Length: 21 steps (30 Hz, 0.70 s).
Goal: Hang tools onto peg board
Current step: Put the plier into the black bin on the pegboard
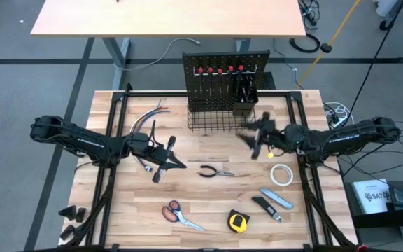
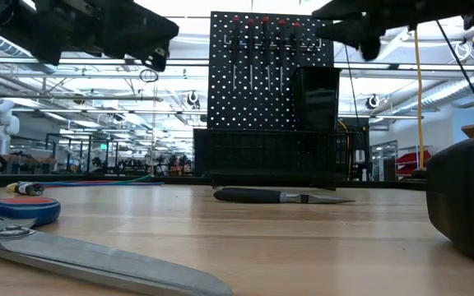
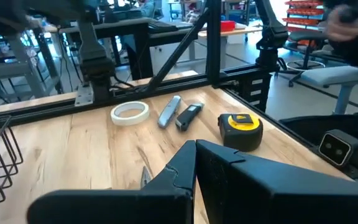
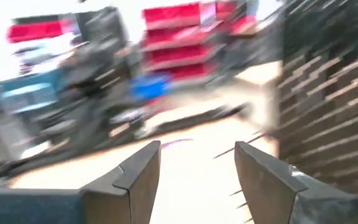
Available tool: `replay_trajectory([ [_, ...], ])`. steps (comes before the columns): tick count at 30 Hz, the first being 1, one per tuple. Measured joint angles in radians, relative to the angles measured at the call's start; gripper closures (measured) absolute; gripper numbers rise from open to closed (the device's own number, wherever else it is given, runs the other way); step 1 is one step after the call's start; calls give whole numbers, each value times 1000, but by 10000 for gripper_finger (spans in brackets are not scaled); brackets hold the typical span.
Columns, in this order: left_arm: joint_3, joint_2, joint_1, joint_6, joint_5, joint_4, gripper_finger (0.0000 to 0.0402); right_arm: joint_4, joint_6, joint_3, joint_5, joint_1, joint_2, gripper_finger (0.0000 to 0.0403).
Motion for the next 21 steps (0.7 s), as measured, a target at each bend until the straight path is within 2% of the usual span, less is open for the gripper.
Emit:
replay_trajectory([
  [3,1,45,0,-32,1,43,387,-49,124,0,-172,33,45,208],
  [6,19,115,-4,-52,7,72,387,-78,236,0,-247,79,106,208],
  [10,56,236,-24,-52,6,98,387,-78,330,0,-243,142,202,209],
  [15,117,388,-51,-43,4,212,387,-54,337,0,-242,196,314,209],
  [21,174,443,-64,-42,3,226,387,-70,312,39,-237,223,434,209],
])
